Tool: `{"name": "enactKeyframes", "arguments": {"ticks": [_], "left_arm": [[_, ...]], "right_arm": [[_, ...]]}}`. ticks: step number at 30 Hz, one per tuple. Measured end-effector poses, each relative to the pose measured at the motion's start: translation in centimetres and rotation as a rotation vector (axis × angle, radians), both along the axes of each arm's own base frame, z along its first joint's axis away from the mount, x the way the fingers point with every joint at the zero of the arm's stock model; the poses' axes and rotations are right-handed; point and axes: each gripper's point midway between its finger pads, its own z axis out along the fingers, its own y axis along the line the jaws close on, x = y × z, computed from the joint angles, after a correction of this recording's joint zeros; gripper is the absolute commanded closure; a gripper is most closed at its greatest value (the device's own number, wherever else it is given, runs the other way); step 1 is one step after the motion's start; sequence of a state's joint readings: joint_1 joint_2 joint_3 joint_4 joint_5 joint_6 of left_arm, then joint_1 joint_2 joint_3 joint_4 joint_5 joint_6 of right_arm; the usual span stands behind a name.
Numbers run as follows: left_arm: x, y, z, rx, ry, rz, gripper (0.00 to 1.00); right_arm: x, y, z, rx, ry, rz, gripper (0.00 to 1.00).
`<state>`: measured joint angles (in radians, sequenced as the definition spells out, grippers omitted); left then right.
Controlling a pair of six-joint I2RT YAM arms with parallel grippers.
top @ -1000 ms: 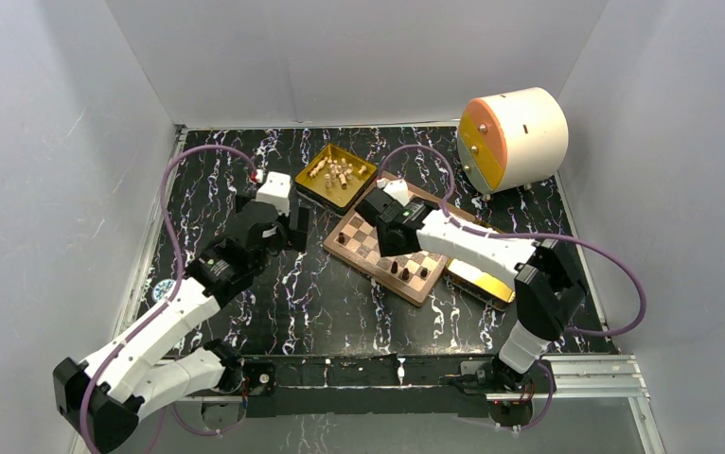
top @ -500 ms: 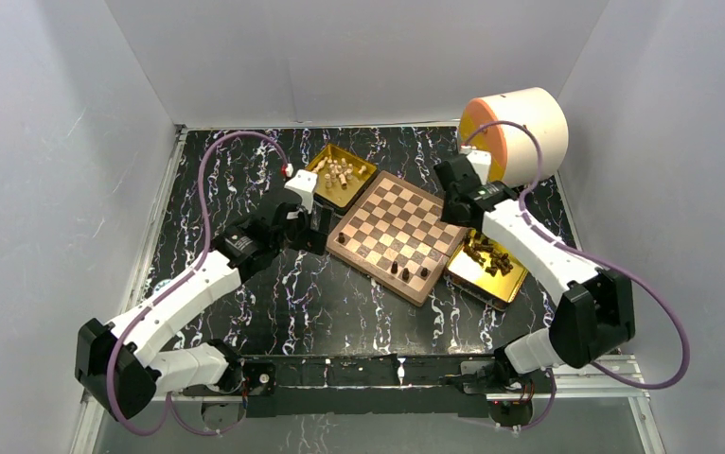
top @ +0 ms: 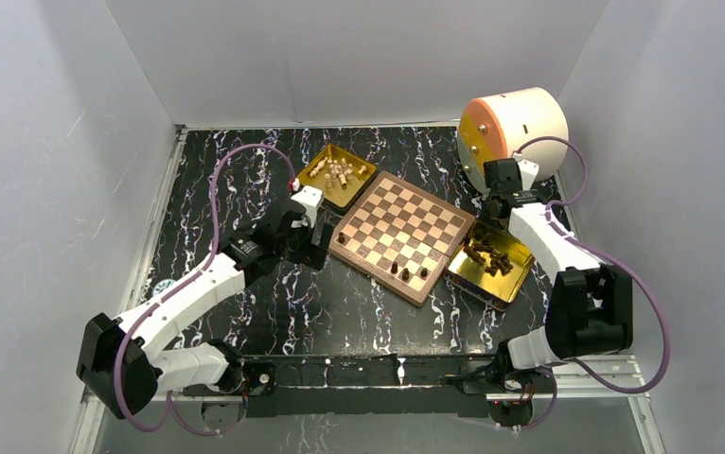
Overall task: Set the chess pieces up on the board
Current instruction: Pick up the chess piece from the storage box.
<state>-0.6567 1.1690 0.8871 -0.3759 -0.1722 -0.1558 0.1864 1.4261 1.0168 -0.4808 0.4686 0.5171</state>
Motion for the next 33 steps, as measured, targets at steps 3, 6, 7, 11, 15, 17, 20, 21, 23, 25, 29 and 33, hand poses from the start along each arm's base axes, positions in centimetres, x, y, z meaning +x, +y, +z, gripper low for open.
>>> {"name": "enactKeyframes", "arguments": {"ticks": [3,6,7,11,15,17,20,21,23,25,29,33], "left_arm": [[-0.2,0.5,-0.2,0.013,-0.006,0.008,0.09],[0.0,0.8,0.2,0.015,-0.027,0.019,0.08],[0.0,0.9,0.3,0.016,-0.031,0.022,0.09],[0.1,1.1,0.7,0.018,-0.050,0.034,0.09],[0.2,1.2,0.8,0.018,-0.057,0.040,0.09],[0.3,1.3,0.8,0.020,-0.060,0.042,0.09],[0.3,1.4,0.8,0.024,-0.062,0.046,0.09],[0.3,1.4,0.8,0.026,-0.062,0.046,0.09],[0.3,1.4,0.8,0.027,-0.064,0.047,0.09],[0.3,1.5,0.9,0.027,-0.065,0.048,0.09],[0.3,1.5,0.9,0.027,-0.069,0.050,0.09],[0.4,1.6,0.9,0.028,-0.069,0.051,0.09]], "right_arm": [[0.4,-0.4,-1.0,0.011,0.012,-0.006,0.62],[0.8,-0.3,-1.8,0.020,0.022,0.001,0.62],[0.7,-0.2,-2.1,0.023,0.027,0.005,0.63],[0.2,-0.1,-3.1,0.029,0.048,0.017,0.63],[-0.3,-0.2,-3.7,0.027,0.065,0.016,0.63],[-0.5,-0.2,-3.8,0.026,0.069,0.016,0.63],[-0.6,-0.2,-4.1,0.026,0.074,0.017,0.63],[-0.7,-0.2,-4.2,0.026,0.076,0.017,0.63],[-0.8,-0.2,-4.3,0.028,0.077,0.018,0.63],[-0.7,-0.1,-4.4,0.031,0.071,0.020,0.64],[-0.8,0.0,-4.8,0.037,0.082,0.028,0.68],[-0.7,0.2,-4.9,0.041,0.081,0.033,0.73]]}}
